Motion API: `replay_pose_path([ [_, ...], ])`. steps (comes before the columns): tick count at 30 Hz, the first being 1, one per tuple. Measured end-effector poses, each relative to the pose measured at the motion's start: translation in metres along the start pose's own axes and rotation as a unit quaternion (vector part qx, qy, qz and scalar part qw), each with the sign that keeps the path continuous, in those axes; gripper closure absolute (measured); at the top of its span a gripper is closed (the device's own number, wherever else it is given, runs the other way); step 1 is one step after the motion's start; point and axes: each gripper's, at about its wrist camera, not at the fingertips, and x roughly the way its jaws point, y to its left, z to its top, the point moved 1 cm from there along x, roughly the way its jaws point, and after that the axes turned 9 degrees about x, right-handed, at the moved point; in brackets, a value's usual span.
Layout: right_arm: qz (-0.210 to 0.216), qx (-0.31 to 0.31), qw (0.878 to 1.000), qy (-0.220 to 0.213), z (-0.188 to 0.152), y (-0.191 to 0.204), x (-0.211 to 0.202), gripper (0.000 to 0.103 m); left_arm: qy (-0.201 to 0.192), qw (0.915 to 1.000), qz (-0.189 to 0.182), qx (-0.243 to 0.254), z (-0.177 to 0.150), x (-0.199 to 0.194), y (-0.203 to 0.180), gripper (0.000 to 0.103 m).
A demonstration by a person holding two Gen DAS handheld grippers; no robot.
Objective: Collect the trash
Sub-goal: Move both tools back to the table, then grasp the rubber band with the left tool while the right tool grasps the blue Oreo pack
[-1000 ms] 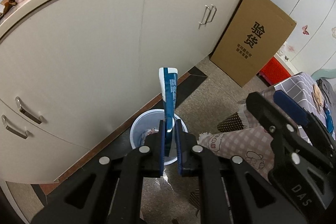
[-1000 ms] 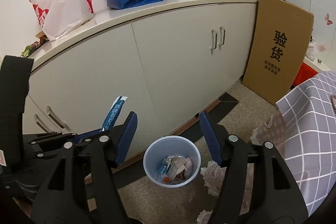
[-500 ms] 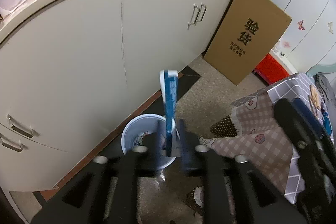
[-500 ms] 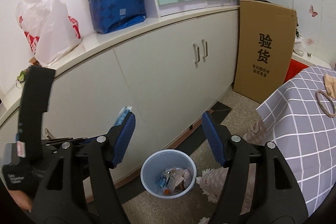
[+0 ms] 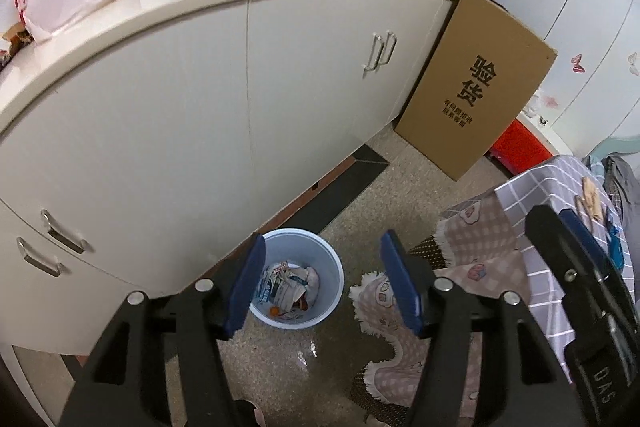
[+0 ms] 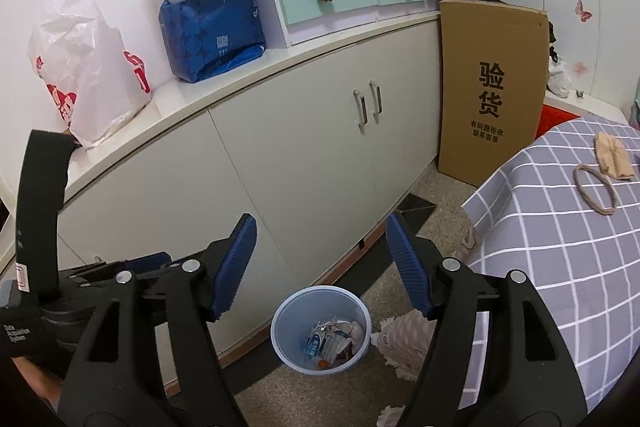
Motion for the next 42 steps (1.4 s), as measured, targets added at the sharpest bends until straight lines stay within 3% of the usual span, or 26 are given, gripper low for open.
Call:
replay_pose_path([
  [7,-0.009,0.018,1.000,-0.021,0.011,-0.023,-0.033,0.036,-0.027,0.9989,-0.011,0.037,0.008,-0.030,-0.046,0.044],
  [15,-0.078,0.070,0.993,-0.062,0.030,-0.118,-0.091,0.028,-0.036,0.9907,-0.051,0.121,0.015,-0.039,-0.158,0.044],
  [22,-0.165,0.131,0.974,-0.080,0.039,-0.229,-0.135,0.023,-0.027,0.9704,-0.102,0.217,0.012,-0.026,-0.281,0.044],
  [26,-0.193,0.161,0.965,-0.073,0.037,-0.278,-0.145,0.022,-0.030,0.9542,-0.112,0.276,0.004,-0.014,-0.343,0.043],
  [30,-0.204,0.190,0.959,-0.055,0.035,-0.318,-0.149,0.020,-0.020,0.9434,-0.108,0.313,0.002,0.005,-0.378,0.044],
  [36,-0.201,0.199,0.959,-0.026,0.036,-0.344,-0.133,0.019,0.014,0.9417,-0.087,0.324,0.007,0.042,-0.396,0.062],
  [41,-0.203,0.190,0.960,0.008,0.037,-0.355,-0.114,0.019,0.009,0.9412,-0.071,0.330,0.013,0.052,-0.397,0.086],
  [42,-0.204,0.189,0.960,0.011,0.038,-0.355,-0.111,0.019,0.007,0.9404,-0.066,0.334,0.013,0.052,-0.397,0.097],
])
